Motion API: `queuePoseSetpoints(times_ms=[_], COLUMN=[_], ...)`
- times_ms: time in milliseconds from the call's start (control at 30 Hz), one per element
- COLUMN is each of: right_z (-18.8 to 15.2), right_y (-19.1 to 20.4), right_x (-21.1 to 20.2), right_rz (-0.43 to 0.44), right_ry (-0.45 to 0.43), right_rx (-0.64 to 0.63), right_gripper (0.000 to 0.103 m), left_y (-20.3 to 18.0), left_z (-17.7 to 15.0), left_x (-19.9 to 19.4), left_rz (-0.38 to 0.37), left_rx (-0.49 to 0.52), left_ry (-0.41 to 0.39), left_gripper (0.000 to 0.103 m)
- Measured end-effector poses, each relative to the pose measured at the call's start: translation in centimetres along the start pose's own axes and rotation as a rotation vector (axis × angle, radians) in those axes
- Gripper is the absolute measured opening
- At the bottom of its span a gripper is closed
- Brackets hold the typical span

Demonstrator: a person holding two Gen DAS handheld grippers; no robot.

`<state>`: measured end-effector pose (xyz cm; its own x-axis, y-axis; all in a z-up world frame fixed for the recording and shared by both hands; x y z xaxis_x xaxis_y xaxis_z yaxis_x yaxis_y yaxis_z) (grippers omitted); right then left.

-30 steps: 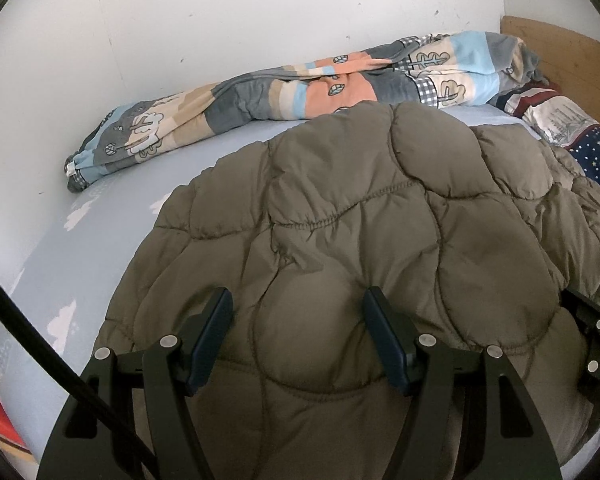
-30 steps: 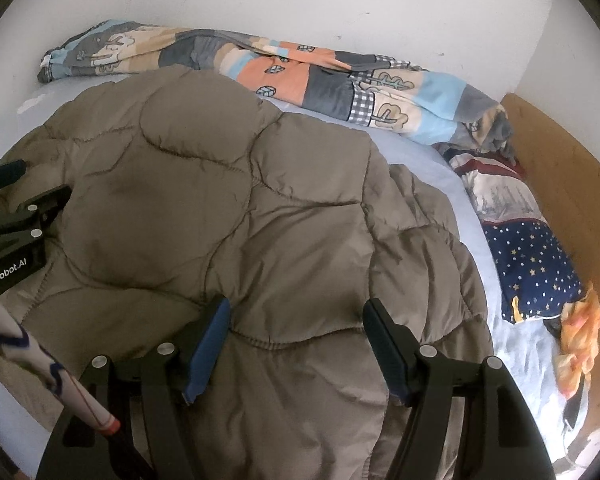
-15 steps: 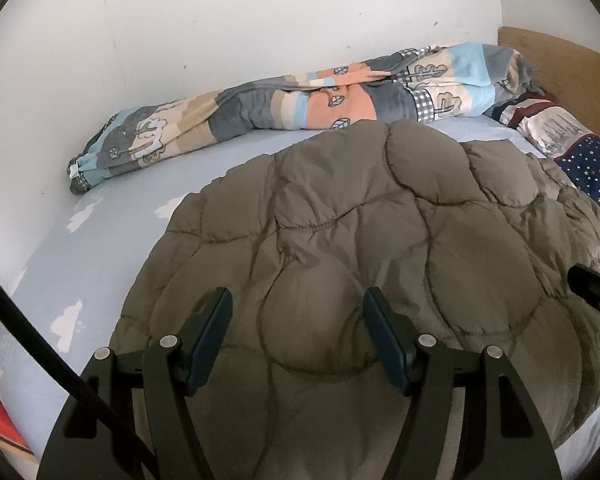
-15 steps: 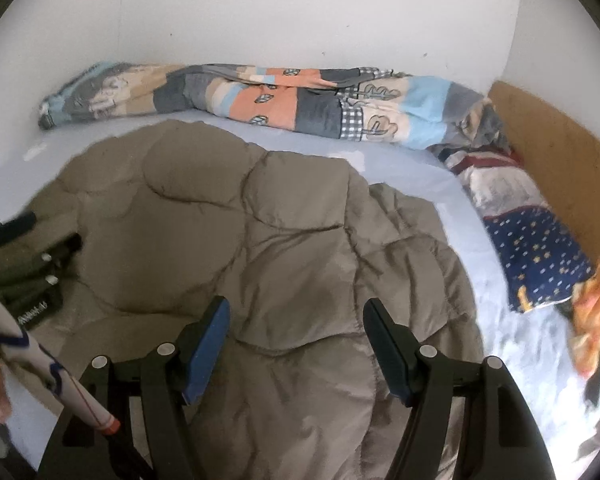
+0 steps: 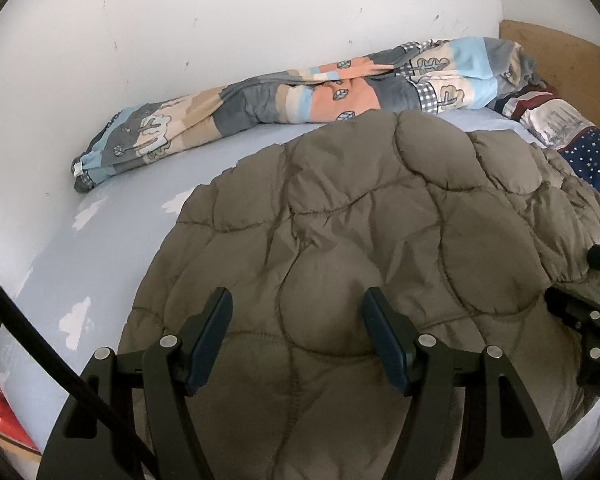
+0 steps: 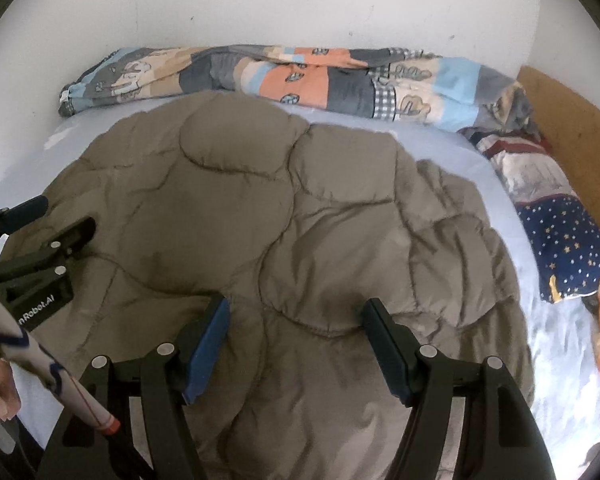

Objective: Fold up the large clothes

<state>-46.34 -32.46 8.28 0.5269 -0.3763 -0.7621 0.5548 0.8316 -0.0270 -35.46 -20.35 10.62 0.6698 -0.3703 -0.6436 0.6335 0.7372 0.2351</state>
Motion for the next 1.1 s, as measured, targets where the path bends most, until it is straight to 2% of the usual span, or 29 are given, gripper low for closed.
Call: queuePoseSetpoints(times_ms=[167,300,400,500,533,667,867,1033,1100], right_z=[-0.1,0.7,1.2,1.0,0.7,-2.1,-5.3,-7.2,-7.6], right_y=[0.0,0.0,0.3,0.8,1.0,3.5,7.2,7.4,7.4], right_x=[0.8,-0.7,-4.1,-9.1,-10.8,-19.3,-27.5,-30.2,-30.4], right_rz=[0.001,-0.012,-0.038,-0.085,-0.1,-0.073,-0.064,-0.089,-0.095], right_ry=[0.026,-0.015,-0.102,-0.198,-0.225,-0.347,-0.439,-0.458,-0.45], right_rx=[0.012,0.026,0.038,0.067,0.079,0.095,0.017,0.045,0.052], right_gripper=[0.077,0.077,0.077,0.079,0.083,0.09,0.096,0.098,0.098], left_y=[0.1,0.8,2.3,4.1,4.6,5.8,6.8,8.4,8.7], left_z=[0.2,1.0,1.3,0.7,0.3,-1.8,-4.9,-6.3,-6.5], left_x=[-0.3,-3.0,-7.1,-12.4,-14.1,-20.7,-26.8,-29.1,-29.5], left_rz=[-0.011,-0.044,-0.037,-0.019,-0.012,0.006,0.028,0.016,0.062], left_rx=[-0.016,-0.079,-0.13,-0.195,-0.201,-0.2,-0.143,-0.172,-0.178], left_ry=[-0.003,-0.045,-0.107,-0.174,-0.192,-0.234,-0.237,-0.242,-0.235], left_gripper=[0.067,0.067,0.067,0.075,0.08,0.088,0.095,0.096,0.096])
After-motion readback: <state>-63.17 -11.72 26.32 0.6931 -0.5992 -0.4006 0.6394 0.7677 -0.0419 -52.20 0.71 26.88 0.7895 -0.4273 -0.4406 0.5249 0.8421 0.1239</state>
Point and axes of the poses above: each gripper's, at about its wrist camera, not at the fingertips, and x roughly the way its jaws point, y to its left, z to its top, the point moved 2 cm from there along x, roughly the way its jaws point, and after that the axes turned 5 degrees about z, right-handed, at the moved point
